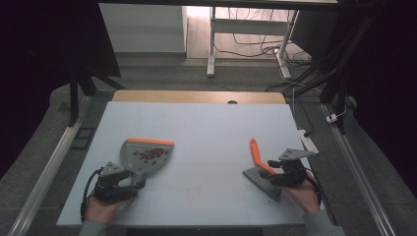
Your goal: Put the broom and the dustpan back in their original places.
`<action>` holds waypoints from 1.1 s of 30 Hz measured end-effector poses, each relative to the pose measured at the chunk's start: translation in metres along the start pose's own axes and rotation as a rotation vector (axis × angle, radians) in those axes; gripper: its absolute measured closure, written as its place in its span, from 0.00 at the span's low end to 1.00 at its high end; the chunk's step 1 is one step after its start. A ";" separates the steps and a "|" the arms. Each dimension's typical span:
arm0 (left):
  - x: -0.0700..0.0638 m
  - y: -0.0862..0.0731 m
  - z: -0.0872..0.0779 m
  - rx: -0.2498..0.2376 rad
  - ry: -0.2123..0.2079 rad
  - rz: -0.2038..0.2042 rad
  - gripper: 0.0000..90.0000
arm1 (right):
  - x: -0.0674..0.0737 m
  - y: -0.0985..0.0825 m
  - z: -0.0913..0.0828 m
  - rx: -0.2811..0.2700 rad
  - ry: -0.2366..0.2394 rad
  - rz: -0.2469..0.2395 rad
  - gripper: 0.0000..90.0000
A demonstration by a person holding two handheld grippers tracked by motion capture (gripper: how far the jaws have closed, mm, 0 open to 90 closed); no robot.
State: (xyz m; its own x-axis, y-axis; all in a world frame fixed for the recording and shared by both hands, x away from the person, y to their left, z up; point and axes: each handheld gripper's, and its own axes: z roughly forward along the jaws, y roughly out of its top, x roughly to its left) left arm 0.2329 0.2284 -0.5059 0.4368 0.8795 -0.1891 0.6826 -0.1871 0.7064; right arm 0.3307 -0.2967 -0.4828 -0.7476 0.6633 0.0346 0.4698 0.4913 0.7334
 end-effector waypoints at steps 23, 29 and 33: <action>-0.010 -0.003 0.005 -0.012 -0.107 0.129 0.29 | 0.021 -0.018 -0.008 -0.089 0.042 -0.087 0.40; -0.011 -0.001 0.004 -0.015 -0.113 0.126 0.29 | 0.020 -0.018 -0.009 -0.103 0.043 -0.084 0.40; -0.010 -0.001 0.004 -0.015 -0.112 0.123 0.29 | 0.019 -0.018 -0.011 -0.111 0.040 -0.085 0.40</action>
State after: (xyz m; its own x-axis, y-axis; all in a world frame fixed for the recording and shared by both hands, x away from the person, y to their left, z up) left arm 0.2304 0.2174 -0.5074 0.5797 0.7959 -0.1748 0.6113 -0.2830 0.7390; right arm 0.3032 -0.2986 -0.4878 -0.8020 0.5973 -0.0055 0.3506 0.4782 0.8053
